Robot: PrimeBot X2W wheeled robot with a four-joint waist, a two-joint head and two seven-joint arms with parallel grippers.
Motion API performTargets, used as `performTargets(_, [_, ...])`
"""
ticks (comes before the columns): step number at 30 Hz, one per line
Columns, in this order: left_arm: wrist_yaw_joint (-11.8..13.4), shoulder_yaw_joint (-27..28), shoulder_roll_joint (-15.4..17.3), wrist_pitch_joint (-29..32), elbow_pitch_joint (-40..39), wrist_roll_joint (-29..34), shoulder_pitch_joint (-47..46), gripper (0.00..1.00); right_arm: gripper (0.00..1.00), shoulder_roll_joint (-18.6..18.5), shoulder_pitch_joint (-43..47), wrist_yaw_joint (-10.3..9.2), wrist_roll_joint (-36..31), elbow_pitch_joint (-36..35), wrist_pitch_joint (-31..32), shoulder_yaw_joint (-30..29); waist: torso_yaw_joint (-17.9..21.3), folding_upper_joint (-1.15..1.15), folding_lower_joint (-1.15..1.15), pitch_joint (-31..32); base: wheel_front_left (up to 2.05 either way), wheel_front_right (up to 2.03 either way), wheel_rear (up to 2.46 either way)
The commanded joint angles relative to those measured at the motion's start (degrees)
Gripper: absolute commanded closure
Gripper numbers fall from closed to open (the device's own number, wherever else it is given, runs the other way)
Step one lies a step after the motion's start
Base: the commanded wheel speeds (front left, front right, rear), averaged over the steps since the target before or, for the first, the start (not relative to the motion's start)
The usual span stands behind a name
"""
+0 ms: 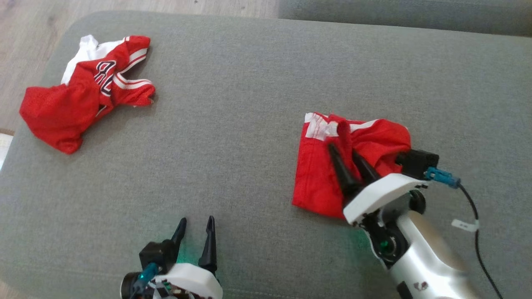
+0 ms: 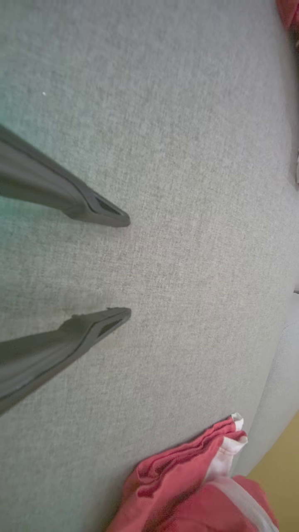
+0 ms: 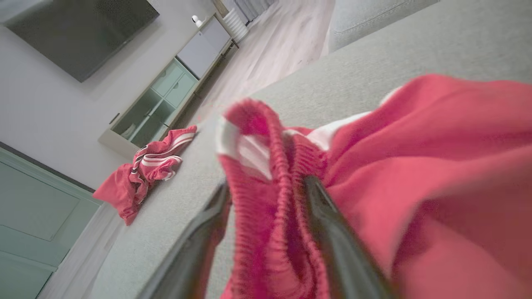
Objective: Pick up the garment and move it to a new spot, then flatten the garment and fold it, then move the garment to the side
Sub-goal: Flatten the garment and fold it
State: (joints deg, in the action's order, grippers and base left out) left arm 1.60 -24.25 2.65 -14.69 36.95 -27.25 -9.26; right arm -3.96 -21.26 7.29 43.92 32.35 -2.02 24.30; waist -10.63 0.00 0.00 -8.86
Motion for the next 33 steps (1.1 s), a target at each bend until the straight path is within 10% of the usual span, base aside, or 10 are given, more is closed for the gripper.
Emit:
performTargets(1, [0.4,1.7,0.2,-0.3,-1.3,-0.6,-1.9,0.0,0.0,1.1,-2.2,0.2,0.3,-1.9,-1.5,1.7,0.0,0.0,0.0,-0.1,0.0,0.0,0.0])
performTargets(8, [1.2,5.8,0.2,-0.3,-4.0,1.6,-2.1,0.0,0.0,1.1,-2.0,0.2,-2.3,-2.2,-10.2,1.1,2.9,0.0,0.0,0.6,0.0,0.0,0.0])
performTargets(23, [1.7,11.6,0.2,-0.3,-12.7,12.8,1.8,0.0,0.0,1.0,8.7,0.2,-29.1,-6.5,-13.0,-19.7,9.4,0.0,0.0,3.8,0.0,0.0,0.0])
performTargets(33, [2.5,11.2,0.2,-0.3,-15.2,14.6,6.5,0.0,0.0,1.1,14.3,0.2,-28.8,-8.4,-13.0,-19.6,9.9,0.0,0.0,5.6,0.0,0.0,0.0])
